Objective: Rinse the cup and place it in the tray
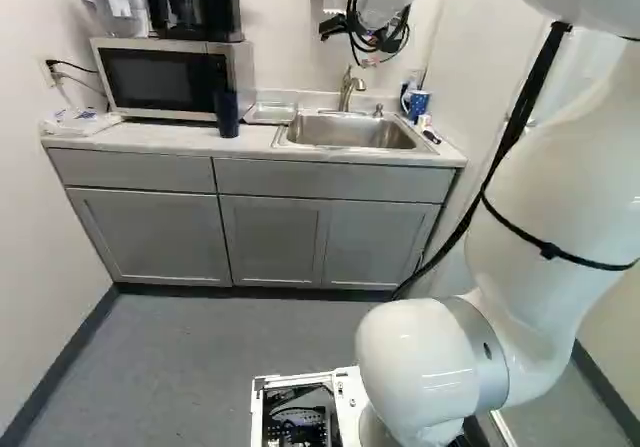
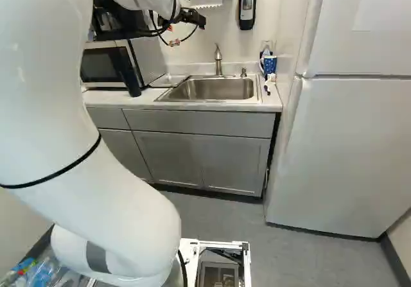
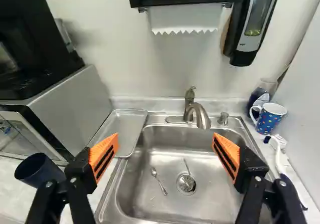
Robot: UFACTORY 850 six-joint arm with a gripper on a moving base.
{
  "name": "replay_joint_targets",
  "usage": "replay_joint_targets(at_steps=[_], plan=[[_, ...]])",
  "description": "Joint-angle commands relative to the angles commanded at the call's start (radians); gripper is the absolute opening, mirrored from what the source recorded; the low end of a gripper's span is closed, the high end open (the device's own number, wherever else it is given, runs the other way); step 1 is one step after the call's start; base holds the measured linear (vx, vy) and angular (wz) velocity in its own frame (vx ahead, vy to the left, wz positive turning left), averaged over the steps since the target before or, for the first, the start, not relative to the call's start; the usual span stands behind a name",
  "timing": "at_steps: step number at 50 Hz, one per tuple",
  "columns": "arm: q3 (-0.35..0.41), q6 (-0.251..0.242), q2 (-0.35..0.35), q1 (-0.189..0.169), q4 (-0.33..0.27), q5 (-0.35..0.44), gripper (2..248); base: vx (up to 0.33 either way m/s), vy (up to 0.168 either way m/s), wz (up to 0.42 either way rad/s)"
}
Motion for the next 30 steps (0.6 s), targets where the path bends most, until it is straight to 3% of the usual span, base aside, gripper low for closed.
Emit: replay_joint_targets(at_steps=[30], plan=[[0.0, 0.0, 0.0, 0.0, 0.0, 0.0, 247, 0.078, -0.015, 0.152]])
